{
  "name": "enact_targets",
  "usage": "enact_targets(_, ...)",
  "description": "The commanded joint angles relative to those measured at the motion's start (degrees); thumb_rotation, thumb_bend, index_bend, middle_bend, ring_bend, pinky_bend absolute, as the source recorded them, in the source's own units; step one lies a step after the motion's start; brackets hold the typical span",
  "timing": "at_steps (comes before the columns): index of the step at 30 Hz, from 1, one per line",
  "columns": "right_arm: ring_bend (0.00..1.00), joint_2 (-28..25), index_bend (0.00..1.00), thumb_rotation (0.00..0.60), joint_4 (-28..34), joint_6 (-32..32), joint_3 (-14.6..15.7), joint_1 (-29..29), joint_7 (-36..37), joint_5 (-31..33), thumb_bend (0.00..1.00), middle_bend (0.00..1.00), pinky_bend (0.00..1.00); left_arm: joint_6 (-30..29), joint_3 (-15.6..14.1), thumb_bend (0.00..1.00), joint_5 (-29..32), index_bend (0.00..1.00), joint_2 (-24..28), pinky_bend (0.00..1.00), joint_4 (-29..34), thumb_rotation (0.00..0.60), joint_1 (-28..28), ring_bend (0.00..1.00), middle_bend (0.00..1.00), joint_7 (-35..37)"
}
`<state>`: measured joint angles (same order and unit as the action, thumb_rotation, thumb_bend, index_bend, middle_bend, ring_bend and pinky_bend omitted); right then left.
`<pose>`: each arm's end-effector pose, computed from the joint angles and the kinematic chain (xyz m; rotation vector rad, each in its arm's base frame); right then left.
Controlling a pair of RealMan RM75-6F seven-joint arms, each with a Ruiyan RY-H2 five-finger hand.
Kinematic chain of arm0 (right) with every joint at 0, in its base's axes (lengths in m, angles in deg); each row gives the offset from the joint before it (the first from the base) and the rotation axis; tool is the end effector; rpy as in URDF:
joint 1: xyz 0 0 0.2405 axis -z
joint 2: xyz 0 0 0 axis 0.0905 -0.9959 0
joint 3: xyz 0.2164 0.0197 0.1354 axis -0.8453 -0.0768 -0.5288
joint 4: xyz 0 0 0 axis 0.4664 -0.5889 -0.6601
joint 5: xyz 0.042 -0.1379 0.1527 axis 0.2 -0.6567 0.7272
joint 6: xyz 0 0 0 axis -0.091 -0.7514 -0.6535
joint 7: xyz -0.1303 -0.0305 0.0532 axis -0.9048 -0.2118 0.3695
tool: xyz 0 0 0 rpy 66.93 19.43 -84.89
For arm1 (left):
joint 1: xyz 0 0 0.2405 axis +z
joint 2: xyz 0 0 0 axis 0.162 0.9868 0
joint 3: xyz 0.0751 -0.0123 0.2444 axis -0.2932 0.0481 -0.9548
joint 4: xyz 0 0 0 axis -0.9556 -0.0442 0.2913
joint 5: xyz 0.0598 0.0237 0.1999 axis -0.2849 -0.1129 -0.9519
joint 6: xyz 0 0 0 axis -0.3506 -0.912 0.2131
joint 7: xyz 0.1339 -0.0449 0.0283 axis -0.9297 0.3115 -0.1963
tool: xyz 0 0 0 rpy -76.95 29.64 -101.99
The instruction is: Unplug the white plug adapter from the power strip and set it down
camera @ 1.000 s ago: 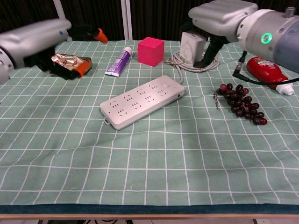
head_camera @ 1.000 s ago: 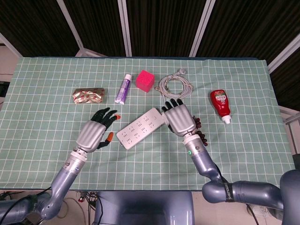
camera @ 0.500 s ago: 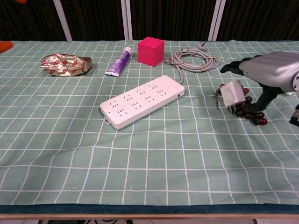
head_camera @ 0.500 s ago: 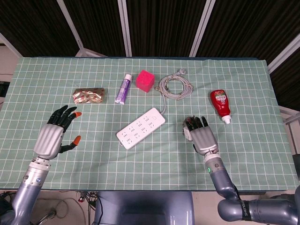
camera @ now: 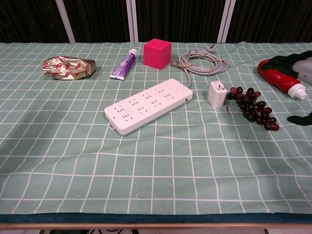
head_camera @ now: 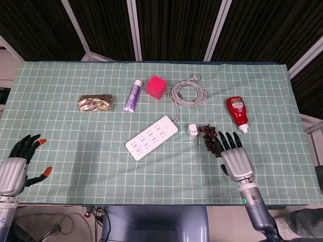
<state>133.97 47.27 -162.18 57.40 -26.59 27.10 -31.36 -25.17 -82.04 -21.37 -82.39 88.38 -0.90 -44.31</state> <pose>-0.2006 -0.2465 0.0656 1.6836 -0.7082 0.7005 -0.2805 0.1833 0.1449 -1.3876 -0.9860 -1.0694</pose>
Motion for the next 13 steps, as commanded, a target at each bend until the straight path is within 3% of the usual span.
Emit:
enact_targets(1,0.00,-4.4,0.00,0.600,-2.4,-5.5,4.2,6.9,9.7,-7.1,0.29,0.00,0.00,-1.7,-1.2,0.06,-1.1,0.08,0.6,0.08,-3.3,0.600,2.1,0.01,0.03,1.4)
enact_targets(8,0.00,-8.2,0.00,0.600,-9.9,-8.4,6.7,15.0,27.5,-12.3,0.24,0.00,0.00,-3.7,-1.7,0.05,-1.6,0.01,0.4,0.05,-7.5,0.600,5.5,0.00,0.00,4.6)
enact_targets(13,0.00,-8.6,0.00,0.600,-14.8,-10.0,6.7,18.5,32.3,-14.1,0.24,0.00,0.00,-4.4,-1.4,0.05,-1.2,0.00,-0.2,0.04,-9.8,0.600,7.0,0.00,0.00,5.6)
